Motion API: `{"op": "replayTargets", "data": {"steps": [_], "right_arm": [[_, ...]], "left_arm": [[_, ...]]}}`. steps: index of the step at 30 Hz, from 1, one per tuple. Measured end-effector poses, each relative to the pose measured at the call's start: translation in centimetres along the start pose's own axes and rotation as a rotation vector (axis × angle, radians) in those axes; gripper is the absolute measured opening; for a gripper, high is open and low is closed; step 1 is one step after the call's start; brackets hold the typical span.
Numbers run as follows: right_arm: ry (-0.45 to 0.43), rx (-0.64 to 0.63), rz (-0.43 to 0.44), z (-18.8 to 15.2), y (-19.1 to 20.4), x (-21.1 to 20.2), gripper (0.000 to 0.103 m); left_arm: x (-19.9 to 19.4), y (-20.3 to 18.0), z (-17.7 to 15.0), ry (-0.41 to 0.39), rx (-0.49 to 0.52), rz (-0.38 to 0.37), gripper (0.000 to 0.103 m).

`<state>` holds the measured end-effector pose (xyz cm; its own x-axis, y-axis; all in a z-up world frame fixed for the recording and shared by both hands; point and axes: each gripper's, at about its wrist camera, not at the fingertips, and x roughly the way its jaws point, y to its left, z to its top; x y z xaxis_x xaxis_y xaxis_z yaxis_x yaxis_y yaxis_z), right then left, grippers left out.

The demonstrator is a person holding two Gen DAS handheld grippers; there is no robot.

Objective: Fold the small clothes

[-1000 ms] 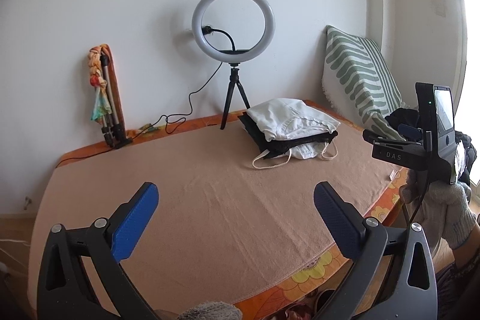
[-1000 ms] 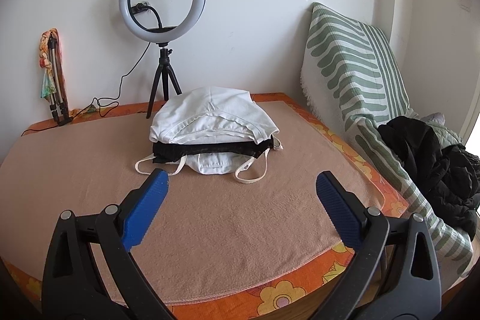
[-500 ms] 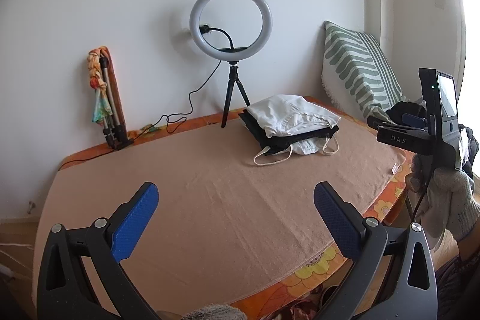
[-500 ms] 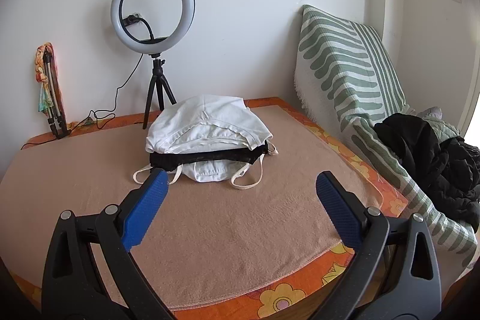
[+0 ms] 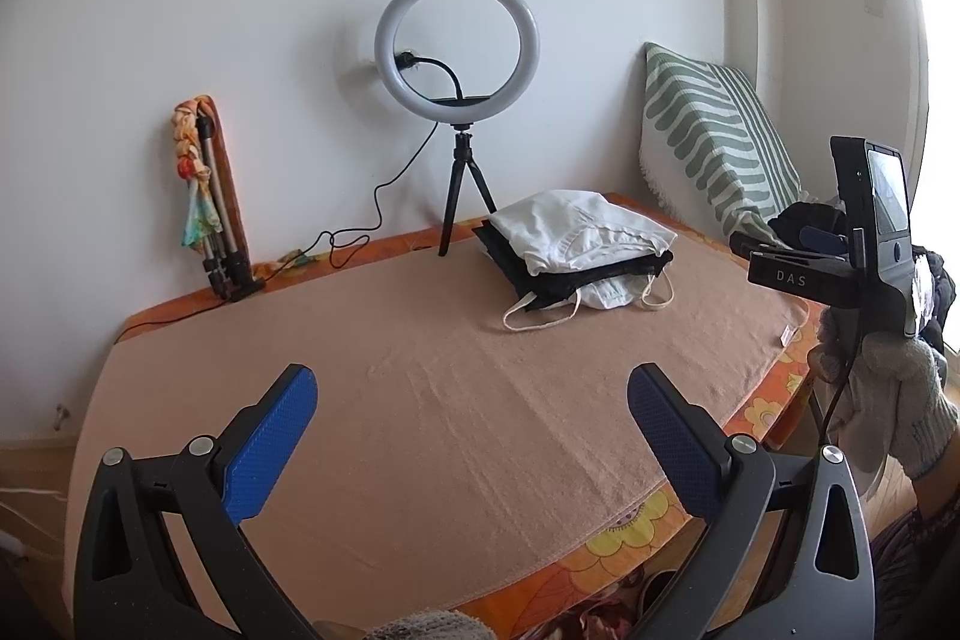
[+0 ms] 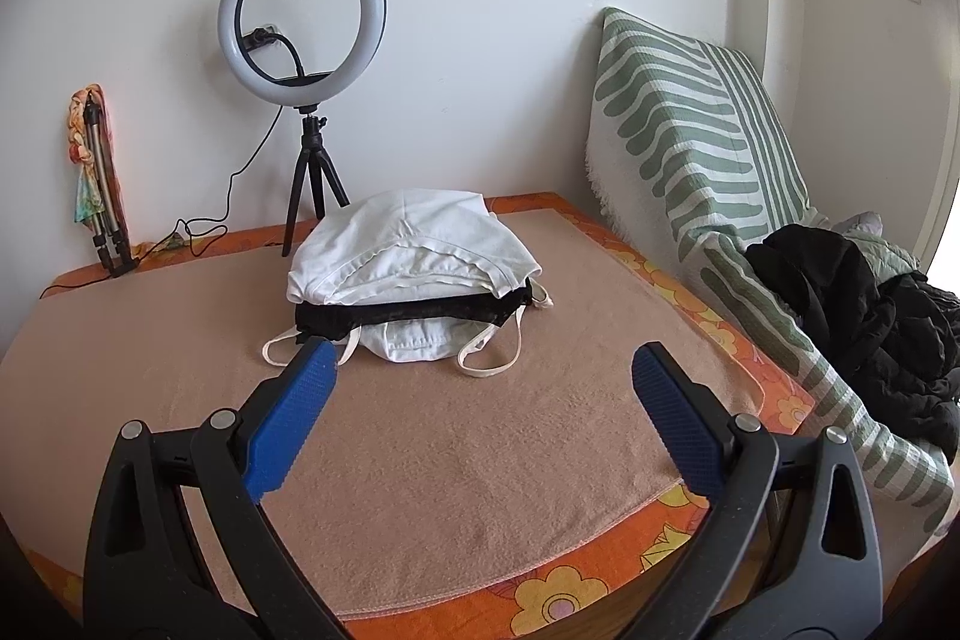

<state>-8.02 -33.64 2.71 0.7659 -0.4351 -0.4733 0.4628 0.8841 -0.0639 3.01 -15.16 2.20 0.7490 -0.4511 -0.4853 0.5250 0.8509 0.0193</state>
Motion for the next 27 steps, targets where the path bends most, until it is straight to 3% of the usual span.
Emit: {"op": "replayTargets", "data": {"steps": [27], "right_arm": [[0.001,-0.018,0.007,0.1,-0.05,0.86,0.1]], "left_arm": [[-0.74,0.0,0.06,-0.006,-0.005,-0.017,0.103]]}}
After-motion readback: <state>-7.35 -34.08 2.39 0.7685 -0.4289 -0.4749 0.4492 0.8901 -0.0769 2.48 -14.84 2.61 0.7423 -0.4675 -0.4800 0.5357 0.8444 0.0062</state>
